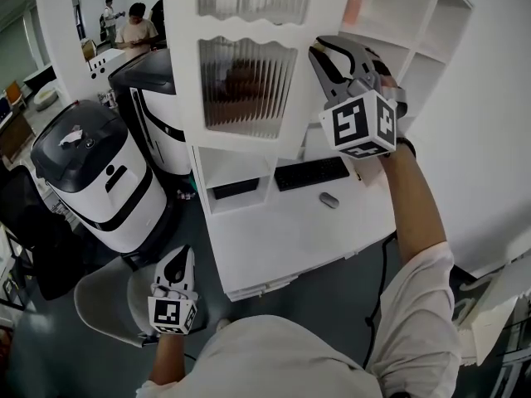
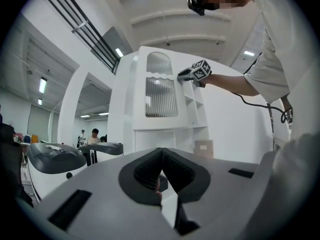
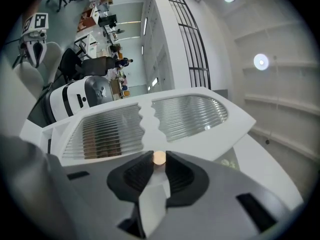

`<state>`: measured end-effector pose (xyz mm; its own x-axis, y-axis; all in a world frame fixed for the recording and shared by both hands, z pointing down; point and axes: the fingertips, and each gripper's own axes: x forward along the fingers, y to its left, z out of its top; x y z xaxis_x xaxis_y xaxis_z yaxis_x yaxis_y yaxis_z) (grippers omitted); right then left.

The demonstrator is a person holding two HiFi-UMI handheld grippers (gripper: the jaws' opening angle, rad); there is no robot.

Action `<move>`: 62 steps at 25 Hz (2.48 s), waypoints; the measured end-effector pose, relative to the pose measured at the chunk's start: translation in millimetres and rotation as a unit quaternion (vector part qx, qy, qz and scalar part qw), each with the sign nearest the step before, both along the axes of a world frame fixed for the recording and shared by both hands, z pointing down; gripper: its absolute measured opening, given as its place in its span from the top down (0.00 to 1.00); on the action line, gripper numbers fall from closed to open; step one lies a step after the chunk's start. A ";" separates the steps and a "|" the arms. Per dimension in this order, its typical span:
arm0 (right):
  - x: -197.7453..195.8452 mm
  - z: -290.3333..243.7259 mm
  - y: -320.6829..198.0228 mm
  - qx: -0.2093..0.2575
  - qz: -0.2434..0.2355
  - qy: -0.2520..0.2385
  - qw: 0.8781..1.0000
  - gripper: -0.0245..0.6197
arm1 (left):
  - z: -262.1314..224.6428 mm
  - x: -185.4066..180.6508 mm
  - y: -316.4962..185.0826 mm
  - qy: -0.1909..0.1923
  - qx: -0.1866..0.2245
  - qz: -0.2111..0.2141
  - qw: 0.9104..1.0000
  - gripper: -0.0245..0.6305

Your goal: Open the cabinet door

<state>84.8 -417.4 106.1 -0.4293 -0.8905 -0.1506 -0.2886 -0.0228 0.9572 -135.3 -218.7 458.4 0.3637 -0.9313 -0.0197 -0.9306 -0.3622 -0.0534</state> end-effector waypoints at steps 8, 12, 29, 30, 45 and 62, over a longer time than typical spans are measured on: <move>-12.5 -0.6 39.5 0.021 -0.001 0.020 1.000 0.84 | -1.4 11.1 -5.6 -0.003 0.002 0.019 1.000 0.96; -25.2 0.1 63.8 0.033 -0.015 0.031 0.999 0.84 | -1.2 15.2 -7.9 -0.003 0.004 0.028 1.000 0.96; -118.0 4.4 161.5 0.134 -0.002 0.120 0.984 0.84 | 0.8 9.2 17.1 -0.003 0.003 0.029 1.000 0.96; -123.1 4.6 164.4 0.134 0.002 0.122 0.984 0.84 | 1.1 6.1 20.1 -0.002 0.002 0.026 1.000 0.96; -155.6 5.0 189.0 0.148 -0.043 0.103 0.983 0.83 | 0.0 -29.3 47.5 0.001 0.001 -0.006 1.000 0.96; -197.6 9.4 214.9 0.163 -0.097 0.099 0.977 0.86 | -2.0 -105.8 82.8 -0.004 0.003 -0.106 0.994 0.96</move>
